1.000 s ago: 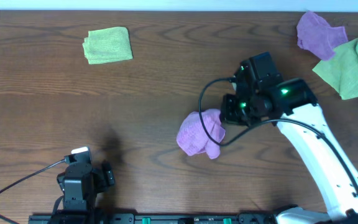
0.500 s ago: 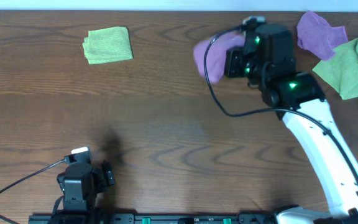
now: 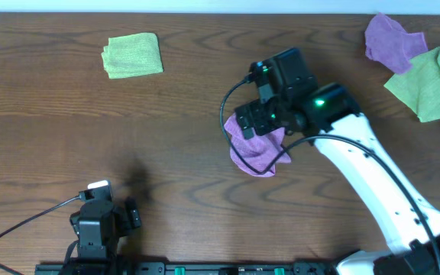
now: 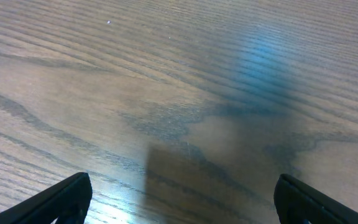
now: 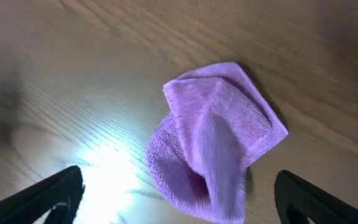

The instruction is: Fold the cloth

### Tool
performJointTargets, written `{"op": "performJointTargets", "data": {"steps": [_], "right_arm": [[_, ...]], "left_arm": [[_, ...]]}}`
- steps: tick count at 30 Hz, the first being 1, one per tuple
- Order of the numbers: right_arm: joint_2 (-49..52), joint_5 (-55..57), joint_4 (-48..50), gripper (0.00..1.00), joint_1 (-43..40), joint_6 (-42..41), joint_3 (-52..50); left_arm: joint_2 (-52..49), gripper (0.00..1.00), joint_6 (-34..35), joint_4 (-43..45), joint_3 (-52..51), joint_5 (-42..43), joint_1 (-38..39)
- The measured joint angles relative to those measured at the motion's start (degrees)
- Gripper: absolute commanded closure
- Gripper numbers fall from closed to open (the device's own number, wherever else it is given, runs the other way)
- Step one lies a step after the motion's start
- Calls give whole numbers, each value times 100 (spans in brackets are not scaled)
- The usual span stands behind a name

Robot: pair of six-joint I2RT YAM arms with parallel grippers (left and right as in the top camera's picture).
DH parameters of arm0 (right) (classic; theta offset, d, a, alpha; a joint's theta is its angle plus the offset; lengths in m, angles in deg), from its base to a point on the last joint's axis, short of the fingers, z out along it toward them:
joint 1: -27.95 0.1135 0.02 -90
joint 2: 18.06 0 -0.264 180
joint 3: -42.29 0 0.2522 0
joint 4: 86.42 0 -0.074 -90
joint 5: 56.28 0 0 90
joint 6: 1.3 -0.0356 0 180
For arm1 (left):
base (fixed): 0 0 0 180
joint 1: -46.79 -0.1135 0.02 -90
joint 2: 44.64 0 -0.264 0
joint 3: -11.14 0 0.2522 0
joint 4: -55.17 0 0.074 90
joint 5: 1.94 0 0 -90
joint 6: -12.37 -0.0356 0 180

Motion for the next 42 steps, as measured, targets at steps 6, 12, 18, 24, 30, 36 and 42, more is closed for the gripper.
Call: {"op": "performJointTargets", "data": {"steps": [6,12,18,24,30,36,42], "right_arm": [[24,444,-723,1,37,-748,-13],[-422,767,-667,1,-20,-1515,-664],[-1434,-48,994,2,-562,-1156,-2782],[-1626,-1582,2468,5,-1593,-614,-4258],[-1622,-2841,3532,5,-2717,-396,-4957],[-1167,-3823,4035,6,-2806,-343,-4970],[-339,-4345,5348,5,-3016,-664,-5007]], "left_arm": [[0,5,0,-2,0,0,0],[0,5,0,0,0,2,0],[4,5,0,-7,7,0,0],[7,5,0,-7,7,2,0],[7,5,0,-7,7,0,0],[7,5,0,-7,7,0,0],[7,5,0,-7,7,0,0]]}}
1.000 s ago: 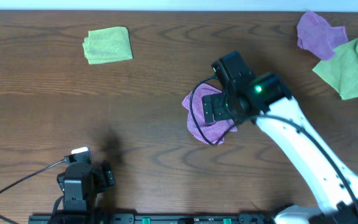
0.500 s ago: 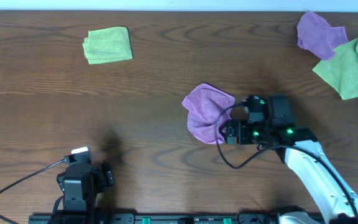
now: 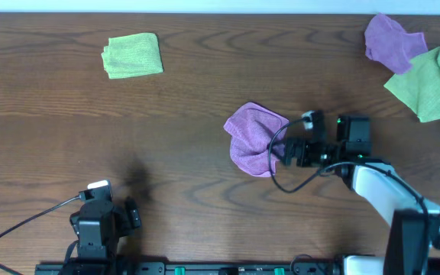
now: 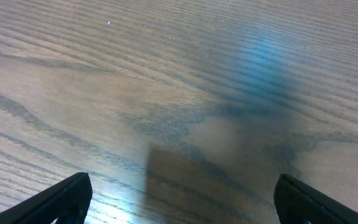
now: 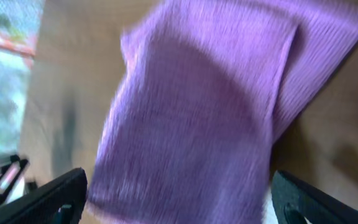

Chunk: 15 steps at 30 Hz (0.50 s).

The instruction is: Fold the cloth

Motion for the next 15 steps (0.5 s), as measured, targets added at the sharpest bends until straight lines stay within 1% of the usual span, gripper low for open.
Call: {"op": "performJointTargets", "data": {"steps": [2,5,10,15], "right_arm": [[125,-122,533,4,-170,-247,2],[236,-238,909,4,-269,-501,55],[756,-417,964,10,-269,-695,393],[1552,-564,942,15,-269,-756,835]], "left_arm": [[0,5,0,0,0,0,0],[0,5,0,0,0,0,0],[0,5,0,0,0,0,0],[0,5,0,0,0,0,0]]}}
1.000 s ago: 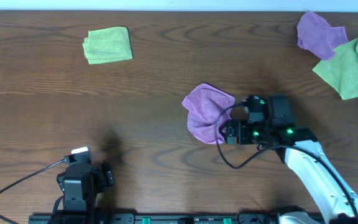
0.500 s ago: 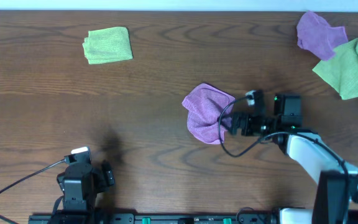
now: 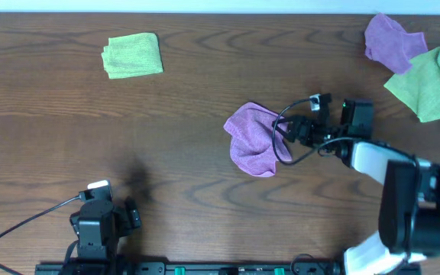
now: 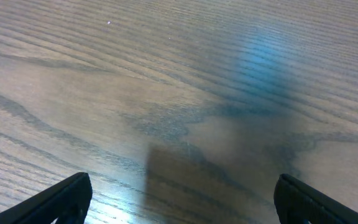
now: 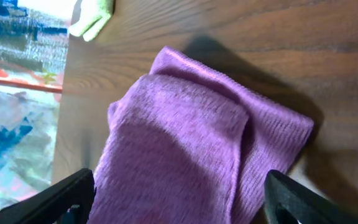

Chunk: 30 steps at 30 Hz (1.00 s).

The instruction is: Fold the cloth

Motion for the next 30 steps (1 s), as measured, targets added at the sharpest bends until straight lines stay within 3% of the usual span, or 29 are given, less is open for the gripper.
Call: {"op": "performJointTargets", "data": {"steps": [18,30], "right_arm": [[570,-98,-173,20,422,-92,490],[546,-155,-1099,20,205,-133,1051]], "left_arm": [[0,5,0,0,0,0,0],[0,5,0,0,0,0,0]]}}
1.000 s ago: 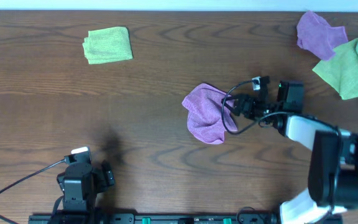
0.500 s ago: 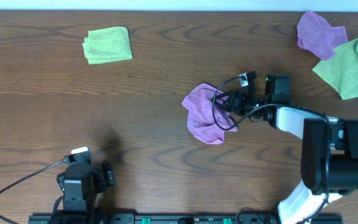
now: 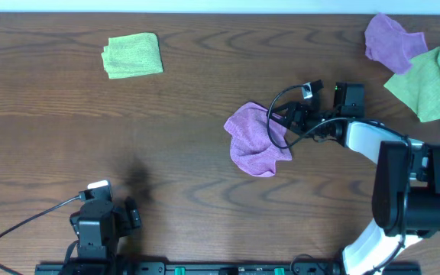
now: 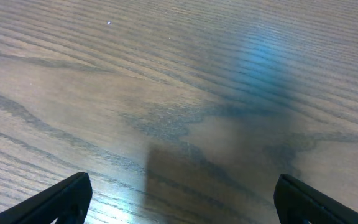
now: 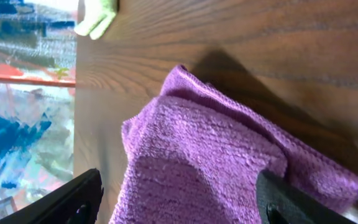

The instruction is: Fold the cloth

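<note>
The crumpled purple cloth lies near the table's middle. My right gripper lies low at the cloth's upper right edge, pointing left, and is open. In the right wrist view the cloth fills the space ahead of the right gripper, its dark fingertips spread wide to either side. My left gripper rests at the front left, far from the cloth. Seen in the left wrist view, the left gripper is open over bare wood.
A folded green cloth lies at the back left. At the back right corner a second purple cloth and a green cloth are bunched together, beside a blue object at the edge.
My right gripper has moved a little up and left, closer against the cloth's upper right edge. It is still open. The cloth and the left arm have not moved.
My right gripper was first open above the purple cloth, looking down on it. Then it lay low to the right of the cloth, level with the table. It has since crept along to the upper right edge, open throughout. The left arm stayed parked.
</note>
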### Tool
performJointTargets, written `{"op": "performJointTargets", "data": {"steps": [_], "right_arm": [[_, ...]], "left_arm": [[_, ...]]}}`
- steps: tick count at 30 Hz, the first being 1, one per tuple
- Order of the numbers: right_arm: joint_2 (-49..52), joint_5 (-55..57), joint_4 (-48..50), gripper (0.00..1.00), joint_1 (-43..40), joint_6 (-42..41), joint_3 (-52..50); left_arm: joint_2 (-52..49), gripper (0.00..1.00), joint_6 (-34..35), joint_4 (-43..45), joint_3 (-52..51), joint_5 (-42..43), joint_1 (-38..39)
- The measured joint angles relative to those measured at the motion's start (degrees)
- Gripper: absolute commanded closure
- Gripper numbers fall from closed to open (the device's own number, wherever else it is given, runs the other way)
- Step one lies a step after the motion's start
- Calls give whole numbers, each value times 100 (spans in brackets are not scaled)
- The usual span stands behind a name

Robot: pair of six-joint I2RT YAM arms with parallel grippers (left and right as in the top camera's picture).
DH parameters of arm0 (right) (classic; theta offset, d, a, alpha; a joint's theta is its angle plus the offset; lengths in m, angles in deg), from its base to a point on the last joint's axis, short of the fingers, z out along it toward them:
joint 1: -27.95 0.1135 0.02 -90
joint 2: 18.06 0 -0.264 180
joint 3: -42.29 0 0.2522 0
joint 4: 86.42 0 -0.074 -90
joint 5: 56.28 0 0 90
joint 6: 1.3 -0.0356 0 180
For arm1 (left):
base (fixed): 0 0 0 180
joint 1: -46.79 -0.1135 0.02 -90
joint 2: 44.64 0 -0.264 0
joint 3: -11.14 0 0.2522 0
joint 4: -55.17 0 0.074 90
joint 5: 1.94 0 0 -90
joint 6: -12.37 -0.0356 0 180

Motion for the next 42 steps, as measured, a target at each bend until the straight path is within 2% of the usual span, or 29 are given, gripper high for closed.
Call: {"op": "performJointTargets", "data": {"steps": [11,20,27,29,36,40,41,42], "right_arm": [[-2,581,-446,21,0,160,0],[-2,715,-201,42,120,304,0],[-2,767,-164,43,369,291,0],[-2,879,-179,45,382,289,0],[-2,1473,-190,44,385,286,2],[-2,1506,-114,59,387,286,2],[-2,1506,-96,68,387,278,2],[-2,1512,-85,90,387,243,2]], "left_arm": [[0,5,0,0,0,0,0],[0,5,0,0,0,0,0],[0,5,0,0,0,0,0],[0,5,0,0,0,0,0],[0,5,0,0,0,0,0],[0,5,0,0,0,0,0],[0,5,0,0,0,0,0],[0,5,0,0,0,0,0]]}}
